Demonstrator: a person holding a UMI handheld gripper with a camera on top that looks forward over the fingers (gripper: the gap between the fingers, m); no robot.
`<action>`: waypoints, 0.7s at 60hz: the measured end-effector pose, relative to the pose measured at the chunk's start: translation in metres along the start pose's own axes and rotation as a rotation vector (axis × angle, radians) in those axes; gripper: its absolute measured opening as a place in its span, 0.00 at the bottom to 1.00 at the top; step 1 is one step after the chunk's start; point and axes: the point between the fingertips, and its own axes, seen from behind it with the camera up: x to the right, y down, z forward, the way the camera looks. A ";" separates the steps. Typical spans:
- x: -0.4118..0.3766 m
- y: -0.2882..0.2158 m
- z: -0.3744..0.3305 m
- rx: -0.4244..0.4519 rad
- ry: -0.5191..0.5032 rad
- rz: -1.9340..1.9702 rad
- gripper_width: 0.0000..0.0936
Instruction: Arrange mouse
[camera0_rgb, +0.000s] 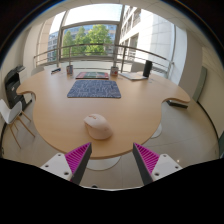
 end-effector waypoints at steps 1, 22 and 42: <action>-0.004 -0.002 0.008 -0.003 -0.004 -0.003 0.90; -0.037 -0.036 0.110 -0.033 -0.069 -0.015 0.89; -0.036 -0.059 0.139 0.010 -0.103 0.001 0.52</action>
